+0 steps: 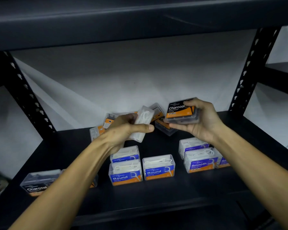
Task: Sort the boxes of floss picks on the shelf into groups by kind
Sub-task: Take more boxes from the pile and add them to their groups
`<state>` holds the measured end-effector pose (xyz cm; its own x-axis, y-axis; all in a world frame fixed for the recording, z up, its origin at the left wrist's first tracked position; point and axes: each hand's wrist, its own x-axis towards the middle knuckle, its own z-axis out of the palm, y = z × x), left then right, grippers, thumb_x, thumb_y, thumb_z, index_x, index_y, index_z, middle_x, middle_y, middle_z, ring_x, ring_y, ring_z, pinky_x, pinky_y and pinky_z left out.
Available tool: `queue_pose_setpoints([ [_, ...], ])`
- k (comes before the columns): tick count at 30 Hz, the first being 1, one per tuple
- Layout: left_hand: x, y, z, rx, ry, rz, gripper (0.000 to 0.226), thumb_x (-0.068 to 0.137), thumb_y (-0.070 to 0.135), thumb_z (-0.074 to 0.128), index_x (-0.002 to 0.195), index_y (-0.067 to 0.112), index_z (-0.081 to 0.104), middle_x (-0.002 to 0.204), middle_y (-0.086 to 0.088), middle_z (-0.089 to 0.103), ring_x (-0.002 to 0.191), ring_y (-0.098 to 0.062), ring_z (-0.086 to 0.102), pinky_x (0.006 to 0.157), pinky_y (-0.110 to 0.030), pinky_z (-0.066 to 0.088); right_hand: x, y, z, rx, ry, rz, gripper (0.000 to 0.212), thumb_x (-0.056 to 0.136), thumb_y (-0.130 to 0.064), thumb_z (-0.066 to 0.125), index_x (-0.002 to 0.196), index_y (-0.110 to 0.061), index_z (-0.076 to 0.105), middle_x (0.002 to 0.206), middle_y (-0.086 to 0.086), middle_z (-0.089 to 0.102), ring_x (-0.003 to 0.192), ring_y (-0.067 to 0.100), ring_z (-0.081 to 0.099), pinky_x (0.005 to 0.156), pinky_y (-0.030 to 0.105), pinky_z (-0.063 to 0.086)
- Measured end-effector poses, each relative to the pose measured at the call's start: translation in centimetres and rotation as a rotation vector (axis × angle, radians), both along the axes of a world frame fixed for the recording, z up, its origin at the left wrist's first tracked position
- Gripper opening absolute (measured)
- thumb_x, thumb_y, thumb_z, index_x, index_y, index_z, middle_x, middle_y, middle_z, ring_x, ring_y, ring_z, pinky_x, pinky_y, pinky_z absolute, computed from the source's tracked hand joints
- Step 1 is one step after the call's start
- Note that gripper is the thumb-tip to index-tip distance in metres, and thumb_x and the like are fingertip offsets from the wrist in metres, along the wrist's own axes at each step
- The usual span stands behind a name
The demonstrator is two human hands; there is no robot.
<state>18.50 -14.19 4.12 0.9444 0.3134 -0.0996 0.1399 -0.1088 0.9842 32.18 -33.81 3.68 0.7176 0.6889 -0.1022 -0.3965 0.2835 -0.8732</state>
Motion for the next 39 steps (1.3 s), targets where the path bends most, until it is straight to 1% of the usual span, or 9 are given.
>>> queue_pose_setpoints([
  [5,0.2,-1.0,-0.2,0.427,0.021,0.086,0.068,0.063,0.032,0.090,0.114,0.020,0.048,0.100,0.000,0.064,0.089,-0.014,0.064,0.069,-0.028,0.054,0.3,-1.0,-0.1,-0.180,-0.104,-0.173,0.030,0.080,-0.035,0.053,0.097,-0.014,0.065,0.096,0.013,0.071,0.088,0.033,0.068,0.068,0.036,0.052],
  [9,0.5,-2.0,-0.3,0.629,0.020,0.044,0.070,0.067,0.046,0.084,0.117,0.030,0.038,0.097,0.007,0.058,0.084,-0.007,0.061,0.065,-0.021,0.052,0.6,-1.9,0.0,-0.210,-0.103,-0.209,0.023,0.081,-0.042,0.055,0.079,-0.021,0.064,0.085,0.006,0.069,0.079,0.022,0.061,0.069,0.035,0.041],
  [15,1.8,-4.0,0.5,0.544,0.081,-0.059,0.053,0.080,0.063,0.063,0.115,0.027,0.047,0.099,0.007,0.060,0.089,-0.010,0.061,0.072,-0.027,0.051,0.8,-5.0,0.6,-0.199,-0.164,-0.190,0.012,0.085,-0.024,0.056,0.094,-0.018,0.062,0.085,0.004,0.069,0.083,0.021,0.064,0.070,0.030,0.047],
  [18,3.5,-5.5,0.7,0.244,0.034,-0.090,0.023,0.097,0.046,0.050,0.094,0.023,0.057,0.091,0.001,0.065,0.085,-0.017,0.064,0.077,-0.032,0.053,1.2,-7.1,1.1,-0.200,-0.143,-0.247,0.023,0.084,-0.016,0.057,0.106,-0.010,0.060,0.097,0.011,0.069,0.091,0.027,0.067,0.074,0.036,0.055],
  [21,5.7,-6.8,0.6,0.041,0.025,-0.052,0.018,0.099,0.026,0.048,0.091,0.015,0.061,0.093,-0.011,0.067,0.083,-0.024,0.064,0.079,-0.037,0.054,1.7,-9.3,1.7,-0.221,-0.146,-0.355,0.022,0.084,-0.008,0.052,0.103,-0.003,0.060,0.103,0.017,0.066,0.095,0.031,0.065,0.080,0.045,0.056],
  [26,9.6,-9.7,0.7,0.235,0.007,-0.167,0.025,0.097,0.018,0.046,0.108,0.005,0.064,0.091,-0.013,0.067,0.076,-0.023,0.060,0.074,-0.035,0.046,2.5,-13.6,2.1,-0.219,-0.149,-0.500,0.024,0.081,-0.009,0.045,0.099,-0.007,0.059,0.095,0.013,0.066,0.085,0.026,0.066,0.081,0.047,0.055],
  [32,13.4,-13.0,1.5,0.548,0.012,-0.323,0.047,0.094,0.024,0.063,0.137,0.012,0.051,0.125,-0.002,0.062,0.086,-0.002,0.060,0.065,-0.012,0.044,2.6,-17.6,1.2,-0.260,-0.163,-0.656,0.019,0.087,-0.020,0.060,0.101,-0.008,0.063,0.095,0.010,0.070,0.091,0.027,0.068,0.079,0.046,0.056],
  [36,15.2,-14.9,0.8,0.706,0.060,-0.441,0.052,0.089,0.028,0.070,0.136,0.011,0.054,0.127,-0.003,0.062,0.094,-0.008,0.059,0.066,-0.012,0.043,2.5,-18.7,0.6,-0.353,-0.256,-0.651,0.009,0.087,-0.015,0.062,0.093,-0.009,0.065,0.077,0.004,0.070,0.070,0.019,0.066,0.073,0.041,0.055],
  [39,16.2,-15.7,-0.2,0.779,0.097,-0.523,0.044,0.088,0.027,0.071,0.128,0.013,0.061,0.122,-0.003,0.066,0.097,-0.011,0.063,0.077,-0.021,0.050,2.7,-19.2,0.1,-0.442,-0.311,-0.631,0.022,0.087,-0.014,0.063,0.108,-0.007,0.065,0.086,0.005,0.070,0.073,0.016,0.066,0.076,0.035,0.052],
])
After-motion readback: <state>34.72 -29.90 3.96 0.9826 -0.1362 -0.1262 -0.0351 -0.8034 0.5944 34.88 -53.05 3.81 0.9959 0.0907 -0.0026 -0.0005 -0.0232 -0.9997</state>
